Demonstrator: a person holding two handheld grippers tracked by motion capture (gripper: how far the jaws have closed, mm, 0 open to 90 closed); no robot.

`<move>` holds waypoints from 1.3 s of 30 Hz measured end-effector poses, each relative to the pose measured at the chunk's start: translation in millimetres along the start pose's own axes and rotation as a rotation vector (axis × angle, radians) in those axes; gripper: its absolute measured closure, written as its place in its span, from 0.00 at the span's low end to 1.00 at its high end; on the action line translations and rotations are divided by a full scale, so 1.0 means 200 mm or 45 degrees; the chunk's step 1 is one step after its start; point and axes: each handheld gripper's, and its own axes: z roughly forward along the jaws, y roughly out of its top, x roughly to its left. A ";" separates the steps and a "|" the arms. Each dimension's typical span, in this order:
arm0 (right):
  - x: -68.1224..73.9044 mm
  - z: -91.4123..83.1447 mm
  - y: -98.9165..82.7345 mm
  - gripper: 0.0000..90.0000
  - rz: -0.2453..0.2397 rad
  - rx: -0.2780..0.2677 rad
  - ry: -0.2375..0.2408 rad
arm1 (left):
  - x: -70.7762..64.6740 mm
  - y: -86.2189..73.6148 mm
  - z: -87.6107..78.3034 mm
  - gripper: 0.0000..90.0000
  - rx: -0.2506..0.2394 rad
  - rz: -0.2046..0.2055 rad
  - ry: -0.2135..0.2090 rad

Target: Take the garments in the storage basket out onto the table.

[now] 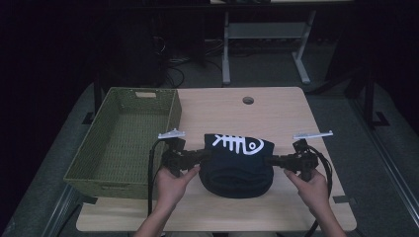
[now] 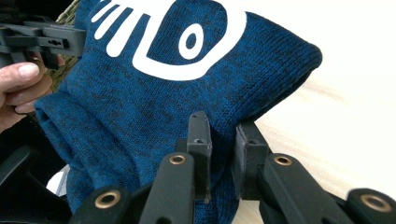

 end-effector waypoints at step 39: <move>0.35 0.19 0.44 0.88 -0.102 0.030 0.072 | 0.21 0.23 -0.46 0.86 -0.102 -0.048 -0.012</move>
